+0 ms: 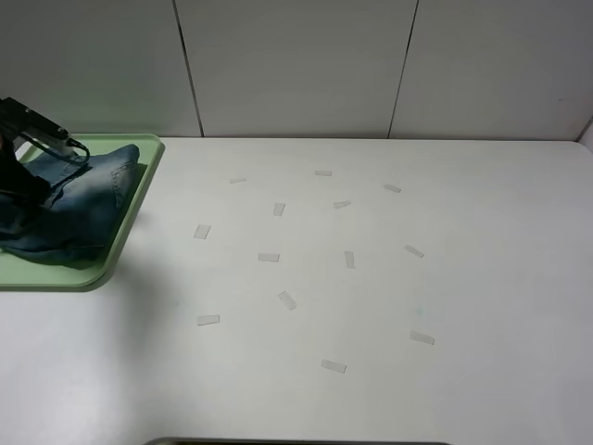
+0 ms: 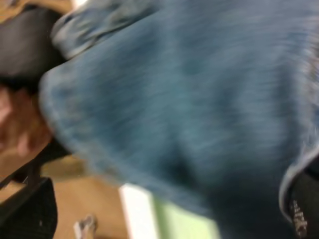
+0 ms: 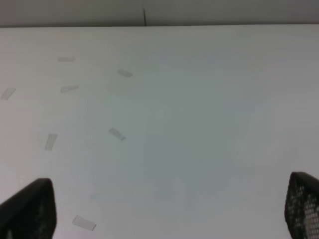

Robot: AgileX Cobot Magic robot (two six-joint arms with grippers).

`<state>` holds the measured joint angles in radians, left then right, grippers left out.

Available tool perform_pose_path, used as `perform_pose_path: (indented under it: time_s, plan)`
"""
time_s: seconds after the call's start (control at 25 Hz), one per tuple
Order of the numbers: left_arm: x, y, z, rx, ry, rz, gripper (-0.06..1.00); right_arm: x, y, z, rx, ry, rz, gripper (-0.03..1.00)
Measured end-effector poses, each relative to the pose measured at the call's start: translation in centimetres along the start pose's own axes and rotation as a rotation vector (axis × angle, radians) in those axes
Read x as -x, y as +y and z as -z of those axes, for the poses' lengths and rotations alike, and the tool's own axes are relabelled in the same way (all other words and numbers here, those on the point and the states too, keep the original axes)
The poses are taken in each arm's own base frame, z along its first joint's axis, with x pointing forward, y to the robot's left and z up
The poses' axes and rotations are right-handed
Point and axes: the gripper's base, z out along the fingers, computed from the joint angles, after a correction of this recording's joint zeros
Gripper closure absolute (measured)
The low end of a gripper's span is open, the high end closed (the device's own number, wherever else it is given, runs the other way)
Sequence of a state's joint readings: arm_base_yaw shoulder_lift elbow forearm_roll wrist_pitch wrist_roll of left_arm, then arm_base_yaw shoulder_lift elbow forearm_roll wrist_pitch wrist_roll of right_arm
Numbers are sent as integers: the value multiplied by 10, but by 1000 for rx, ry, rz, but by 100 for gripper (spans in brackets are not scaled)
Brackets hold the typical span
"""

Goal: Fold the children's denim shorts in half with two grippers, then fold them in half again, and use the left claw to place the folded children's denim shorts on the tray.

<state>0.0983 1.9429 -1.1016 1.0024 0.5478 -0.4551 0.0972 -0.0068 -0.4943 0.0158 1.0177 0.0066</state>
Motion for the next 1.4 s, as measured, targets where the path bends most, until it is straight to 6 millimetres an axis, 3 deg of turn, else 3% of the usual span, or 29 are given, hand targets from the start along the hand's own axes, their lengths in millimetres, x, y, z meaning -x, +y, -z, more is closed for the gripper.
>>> perform_pose_path:
  time_s: [0.44, 0.8, 0.92, 1.12, 1.4]
  plan:
    - [-5, 30, 3, 314, 24, 106, 6, 0, 0, 0, 0, 0, 0, 27]
    - [-3, 37, 11, 344, -13, 147, 7, 0, 0, 0, 0, 0, 0, 27]
    - [0, 51, 37, 322, -110, 208, 7, 0, 0, 0, 0, 0, 0, 27]
    - [-7, 86, 111, 251, -351, 374, 7, 0, 0, 0, 0, 0, 0, 27]
    - [-53, 109, 210, 55, -563, 489, 7, 0, 0, 0, 0, 0, 0, 27]
